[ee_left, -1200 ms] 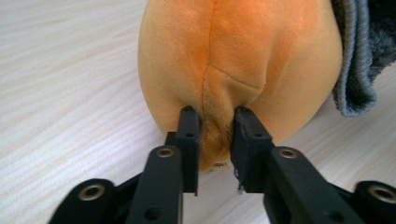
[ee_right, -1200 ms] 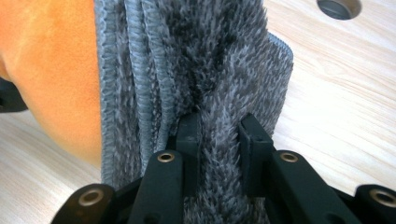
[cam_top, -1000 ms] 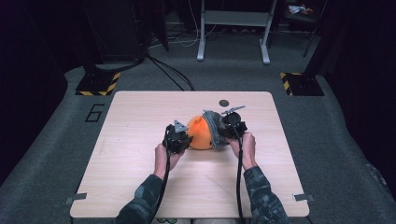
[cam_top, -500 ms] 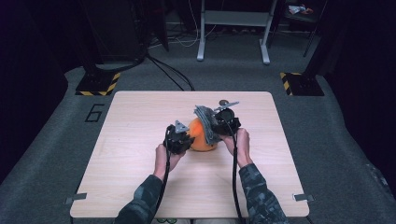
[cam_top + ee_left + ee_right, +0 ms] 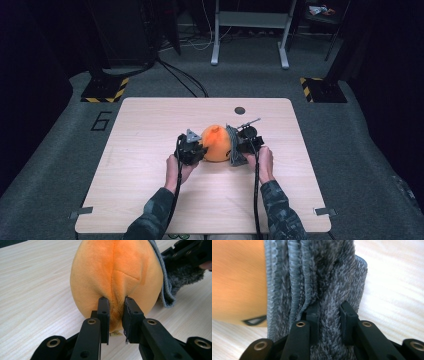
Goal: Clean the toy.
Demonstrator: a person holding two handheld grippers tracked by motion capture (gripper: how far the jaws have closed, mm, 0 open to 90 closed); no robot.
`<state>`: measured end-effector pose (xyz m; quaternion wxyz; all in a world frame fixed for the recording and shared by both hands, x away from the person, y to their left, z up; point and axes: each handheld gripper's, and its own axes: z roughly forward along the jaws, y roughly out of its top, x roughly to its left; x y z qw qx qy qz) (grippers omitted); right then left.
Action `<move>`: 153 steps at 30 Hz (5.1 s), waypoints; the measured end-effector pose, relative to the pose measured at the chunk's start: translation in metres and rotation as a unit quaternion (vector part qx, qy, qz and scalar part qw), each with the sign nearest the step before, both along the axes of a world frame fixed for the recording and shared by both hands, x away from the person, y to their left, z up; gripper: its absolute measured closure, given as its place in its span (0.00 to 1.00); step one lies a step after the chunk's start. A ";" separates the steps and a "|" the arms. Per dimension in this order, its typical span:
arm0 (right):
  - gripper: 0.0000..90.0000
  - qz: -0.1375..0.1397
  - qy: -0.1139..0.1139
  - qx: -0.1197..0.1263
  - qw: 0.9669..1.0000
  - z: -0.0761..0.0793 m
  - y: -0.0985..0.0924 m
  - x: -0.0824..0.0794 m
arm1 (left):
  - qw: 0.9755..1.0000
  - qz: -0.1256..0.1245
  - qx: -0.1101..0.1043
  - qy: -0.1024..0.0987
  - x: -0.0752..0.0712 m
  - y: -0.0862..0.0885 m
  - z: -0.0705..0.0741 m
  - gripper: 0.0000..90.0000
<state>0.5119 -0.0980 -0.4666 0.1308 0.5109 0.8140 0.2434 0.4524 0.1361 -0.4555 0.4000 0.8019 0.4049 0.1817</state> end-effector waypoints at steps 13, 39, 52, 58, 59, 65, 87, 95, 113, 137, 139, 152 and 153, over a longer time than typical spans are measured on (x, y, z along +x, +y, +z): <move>0.81 0.017 -0.051 0.020 0.998 0.042 -0.002 -0.014 | 1.000 -0.003 0.002 -0.008 -0.004 -0.001 -0.001 0.85; 0.81 0.004 0.008 0.008 1.000 -0.002 -0.002 0.002 | 1.000 -0.002 0.000 -0.009 -0.002 0.000 -0.003 0.85; 0.81 -0.007 0.005 -0.007 1.000 0.005 -0.011 0.000 | 1.000 0.001 -0.004 -0.006 -0.001 0.002 -0.003 0.85; 0.81 0.026 -0.070 0.047 0.996 0.052 0.000 -0.014 | 1.000 0.001 -0.001 -0.008 -0.001 0.001 -0.003 0.84; 0.81 0.035 -0.075 0.049 0.995 0.055 0.004 -0.015 | 1.000 0.000 0.000 -0.008 -0.001 0.001 -0.003 0.84; 0.83 0.048 -0.046 0.033 0.997 0.033 0.020 -0.004 | 1.000 0.003 -0.008 -0.001 0.001 0.002 -0.005 0.81; 0.83 0.026 -0.036 0.025 0.999 0.021 0.011 0.001 | 0.999 0.003 -0.044 0.004 0.004 0.006 -0.011 0.78; 0.83 0.012 -0.040 0.036 0.998 0.023 0.001 -0.001 | 0.999 0.007 -0.028 -0.020 0.002 0.002 -0.003 0.90; 0.83 0.035 -0.113 0.050 0.992 0.074 0.008 -0.025 | 0.998 -0.010 0.004 -0.055 0.002 -0.009 0.019 0.91; 0.86 0.023 -0.102 -0.029 0.994 0.059 0.028 -0.005 | 0.998 -0.031 0.018 -0.061 0.002 -0.014 0.017 0.92; 0.85 0.012 -0.091 -0.026 0.995 0.052 0.019 0.001 | 0.997 -0.030 0.014 -0.062 0.002 -0.012 0.016 0.92; 0.85 0.059 -0.125 0.045 0.989 0.082 0.027 -0.023 | 0.997 -0.034 0.017 -0.065 0.003 -0.014 0.016 0.91; 0.85 0.067 -0.126 0.050 0.989 0.085 0.031 -0.025 | 0.997 -0.034 0.017 -0.066 0.003 -0.014 0.016 0.91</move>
